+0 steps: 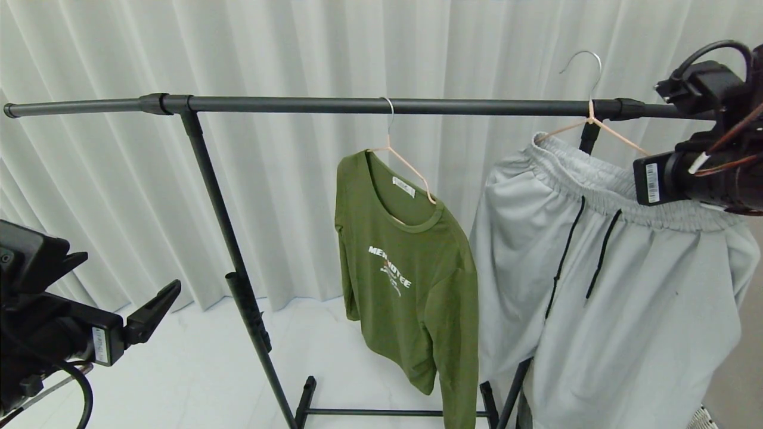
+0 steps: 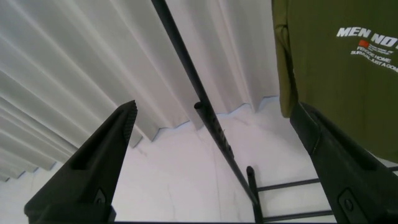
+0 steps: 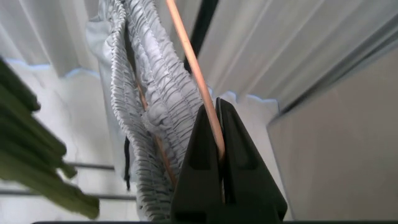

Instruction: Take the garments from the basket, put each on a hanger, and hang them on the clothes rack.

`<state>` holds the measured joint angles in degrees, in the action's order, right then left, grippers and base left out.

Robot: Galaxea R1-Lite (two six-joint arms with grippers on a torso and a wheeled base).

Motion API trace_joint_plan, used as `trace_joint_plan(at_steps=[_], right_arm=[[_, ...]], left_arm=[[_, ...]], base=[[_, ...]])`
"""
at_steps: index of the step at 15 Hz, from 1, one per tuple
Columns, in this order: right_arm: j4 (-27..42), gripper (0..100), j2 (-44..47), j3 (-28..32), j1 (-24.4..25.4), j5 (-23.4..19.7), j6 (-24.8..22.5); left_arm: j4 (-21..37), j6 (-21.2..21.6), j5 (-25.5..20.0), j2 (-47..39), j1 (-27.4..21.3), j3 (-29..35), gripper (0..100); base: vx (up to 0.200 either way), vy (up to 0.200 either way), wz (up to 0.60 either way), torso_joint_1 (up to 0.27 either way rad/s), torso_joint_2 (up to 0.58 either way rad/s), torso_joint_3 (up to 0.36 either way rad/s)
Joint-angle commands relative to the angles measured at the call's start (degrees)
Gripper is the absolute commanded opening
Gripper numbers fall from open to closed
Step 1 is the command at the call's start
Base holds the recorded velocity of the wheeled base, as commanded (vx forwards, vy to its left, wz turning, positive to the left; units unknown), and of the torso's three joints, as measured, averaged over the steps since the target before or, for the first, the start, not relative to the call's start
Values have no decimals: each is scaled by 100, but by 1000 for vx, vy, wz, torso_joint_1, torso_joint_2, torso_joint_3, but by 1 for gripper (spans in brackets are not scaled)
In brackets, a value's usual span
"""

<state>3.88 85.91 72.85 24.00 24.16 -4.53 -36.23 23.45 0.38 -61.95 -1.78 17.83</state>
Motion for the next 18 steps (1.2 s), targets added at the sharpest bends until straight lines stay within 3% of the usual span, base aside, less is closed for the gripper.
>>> trace_joint_plan(at_steps=[1,13,14,18], right_arm=[[-19,0,708,432,-168,1,-4],[17,0,972,405,-229,18,-4],[17,100,972,405,-221,18,-4],[-19,100,524,159,-71,54,278]], left_arm=[[2,1,6,17,2,1,100],[-7,1,6,25,2,9,100],[-7,1,6,25,2,9,100],[-7,-113,15,25,29,27,100]], base=[[0,0,0,0,0,0],[0,0,0,0,0,0],[0,0,0,0,0,0],[0,0,0,0,0,0]])
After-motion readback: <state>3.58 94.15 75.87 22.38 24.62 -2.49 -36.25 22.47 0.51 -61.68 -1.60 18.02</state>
